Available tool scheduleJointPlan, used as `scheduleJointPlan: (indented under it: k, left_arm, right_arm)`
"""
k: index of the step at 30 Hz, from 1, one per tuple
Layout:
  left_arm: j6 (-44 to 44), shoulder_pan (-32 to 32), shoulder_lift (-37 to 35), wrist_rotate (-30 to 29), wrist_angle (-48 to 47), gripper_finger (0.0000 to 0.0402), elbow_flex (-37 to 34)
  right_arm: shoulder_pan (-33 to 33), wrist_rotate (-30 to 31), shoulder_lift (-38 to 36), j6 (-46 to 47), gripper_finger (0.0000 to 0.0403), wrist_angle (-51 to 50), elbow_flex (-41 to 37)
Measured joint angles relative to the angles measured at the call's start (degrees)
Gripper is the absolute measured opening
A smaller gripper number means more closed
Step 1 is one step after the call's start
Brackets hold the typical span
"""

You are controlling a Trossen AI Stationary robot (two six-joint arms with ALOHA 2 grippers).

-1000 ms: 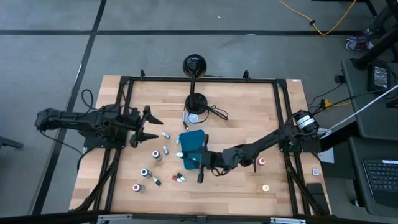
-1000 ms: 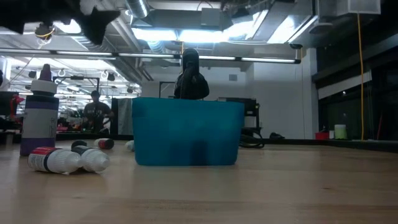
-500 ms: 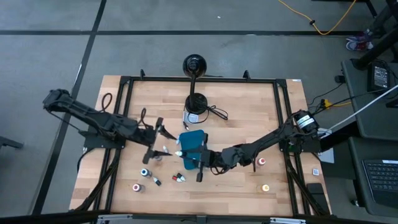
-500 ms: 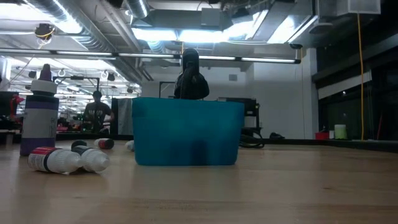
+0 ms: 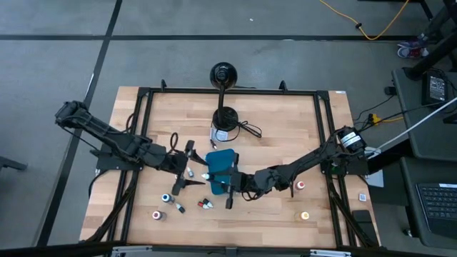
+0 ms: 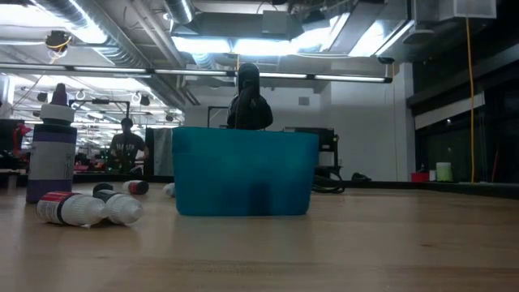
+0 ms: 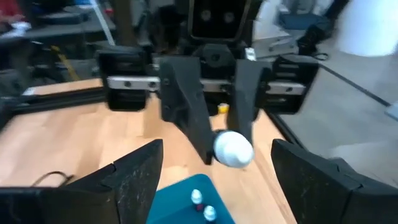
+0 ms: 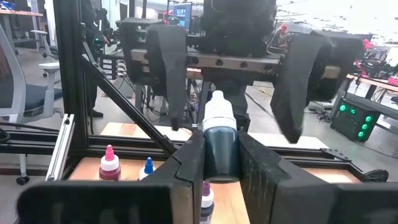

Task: Pick & Place food coloring
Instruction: Put the right blue small food coloring bottle into the bin

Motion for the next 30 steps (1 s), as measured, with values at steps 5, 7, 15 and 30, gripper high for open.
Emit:
scheduleJointPlan:
  k: [5, 7, 15, 30]
  left_arm:
    - [1.0, -2.9, -0.07, -6.56, -0.05, 0.0266, 0.0]
    - [1.01, -3.87, -0.06, -7.66, -0.1, 0.0254, 0.0]
    - [0.53, -5.5, -0.03, -9.22, 0.16, 0.02, 0.0]
    - [1.28, -5.35, 1.97, -9.16, 3.27, 0.0137, 0.0]
  right_arm:
    - [0.0, 0.02, 0.0, 0.0, 0.008, -0.43, -0.02]
    - [0.0, 0.02, 0.0, 0.02, 0.008, -0.43, -0.02]
    - [0.0, 0.02, 0.0, 0.04, 0.0082, -0.43, -0.02]
    - [0.0, 0.02, -0.02, -0.13, 0.0081, -0.41, -0.04]
